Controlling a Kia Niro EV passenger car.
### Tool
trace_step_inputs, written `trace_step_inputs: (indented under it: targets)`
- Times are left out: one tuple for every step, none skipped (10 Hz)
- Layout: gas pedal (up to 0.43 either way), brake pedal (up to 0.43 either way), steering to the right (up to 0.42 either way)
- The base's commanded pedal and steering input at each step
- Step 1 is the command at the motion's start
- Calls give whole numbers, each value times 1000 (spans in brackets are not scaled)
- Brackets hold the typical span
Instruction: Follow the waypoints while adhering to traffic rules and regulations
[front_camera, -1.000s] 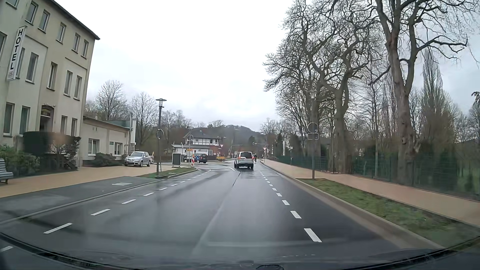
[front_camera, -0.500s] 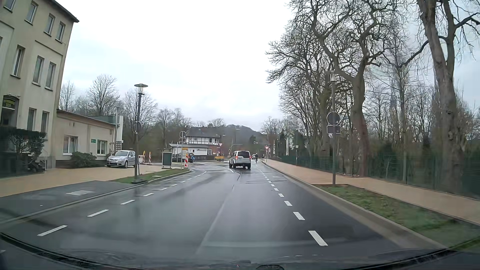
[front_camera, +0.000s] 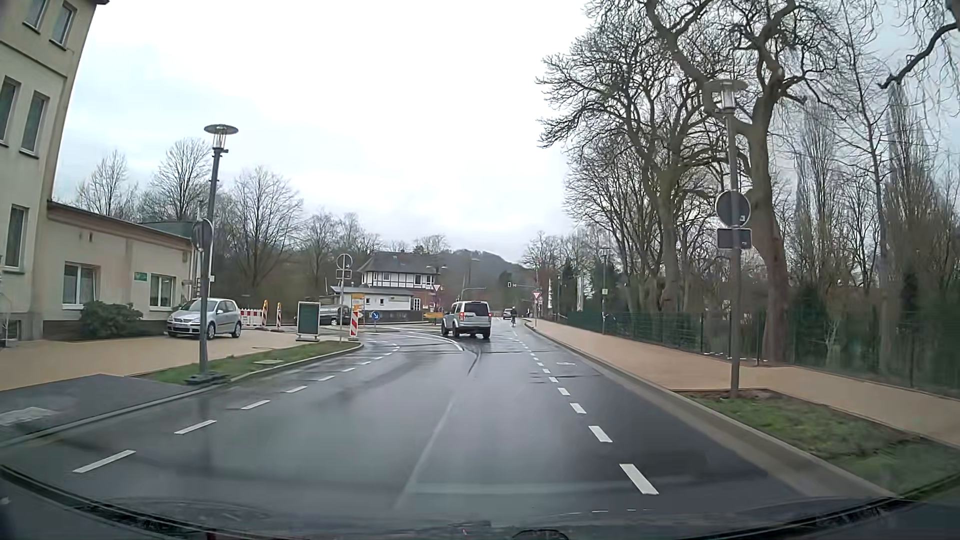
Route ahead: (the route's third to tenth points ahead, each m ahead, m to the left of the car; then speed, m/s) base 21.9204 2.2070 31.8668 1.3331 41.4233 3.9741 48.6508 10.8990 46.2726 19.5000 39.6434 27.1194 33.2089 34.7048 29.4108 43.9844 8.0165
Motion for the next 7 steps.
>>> trace_step_inputs:
  targets:
    - [138, 0, 13]
    - [138, 0, 12]
    - [138, 0, 9]
    - [138, 0, 3]
    - [138, 0, 2]
    - [157, 0, 2]
    - [177, 0, 0]
